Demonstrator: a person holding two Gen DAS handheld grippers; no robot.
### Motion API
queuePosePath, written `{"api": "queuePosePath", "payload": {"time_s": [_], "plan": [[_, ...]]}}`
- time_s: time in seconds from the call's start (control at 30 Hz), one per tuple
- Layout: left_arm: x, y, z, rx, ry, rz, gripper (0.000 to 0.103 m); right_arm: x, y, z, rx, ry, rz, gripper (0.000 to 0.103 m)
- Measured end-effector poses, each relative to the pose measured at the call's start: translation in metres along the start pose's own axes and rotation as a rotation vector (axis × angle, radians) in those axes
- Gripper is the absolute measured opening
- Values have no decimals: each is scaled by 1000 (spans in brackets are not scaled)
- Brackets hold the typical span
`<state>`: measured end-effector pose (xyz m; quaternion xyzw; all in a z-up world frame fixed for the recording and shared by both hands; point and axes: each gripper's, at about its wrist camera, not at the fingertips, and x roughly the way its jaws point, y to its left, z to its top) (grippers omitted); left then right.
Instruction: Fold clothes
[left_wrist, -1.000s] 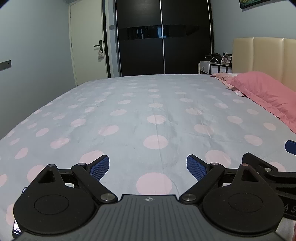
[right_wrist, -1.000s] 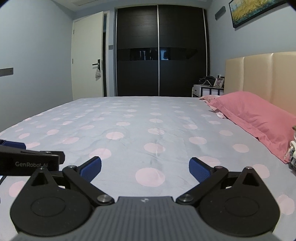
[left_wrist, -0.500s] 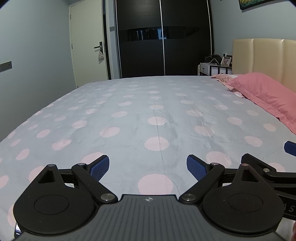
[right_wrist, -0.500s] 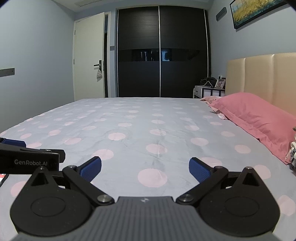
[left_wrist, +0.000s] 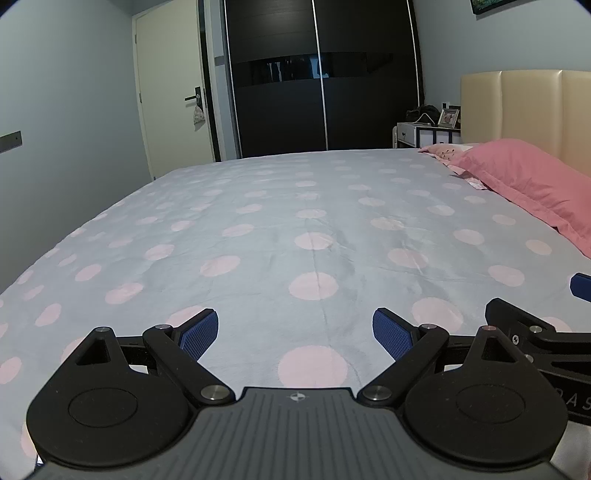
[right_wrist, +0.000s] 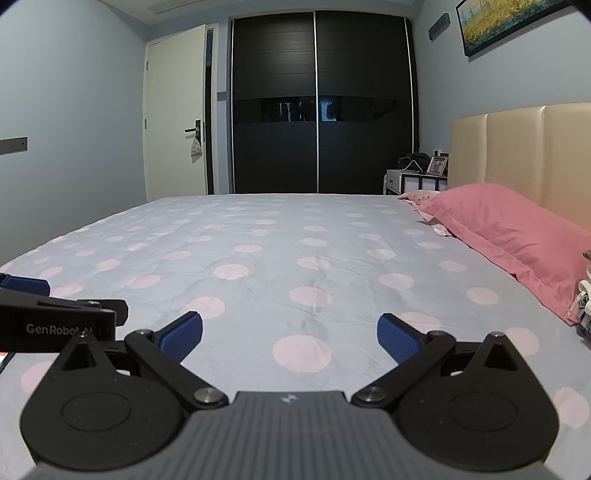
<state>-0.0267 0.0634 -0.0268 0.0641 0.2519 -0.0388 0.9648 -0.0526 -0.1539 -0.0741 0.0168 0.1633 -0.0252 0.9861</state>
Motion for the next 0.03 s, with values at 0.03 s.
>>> {"api": "queuePosePath", "payload": {"time_s": [0.03], "plan": [[0,0,0,0,-1,1,92,0,0,0,2,1,-1,102]]}}
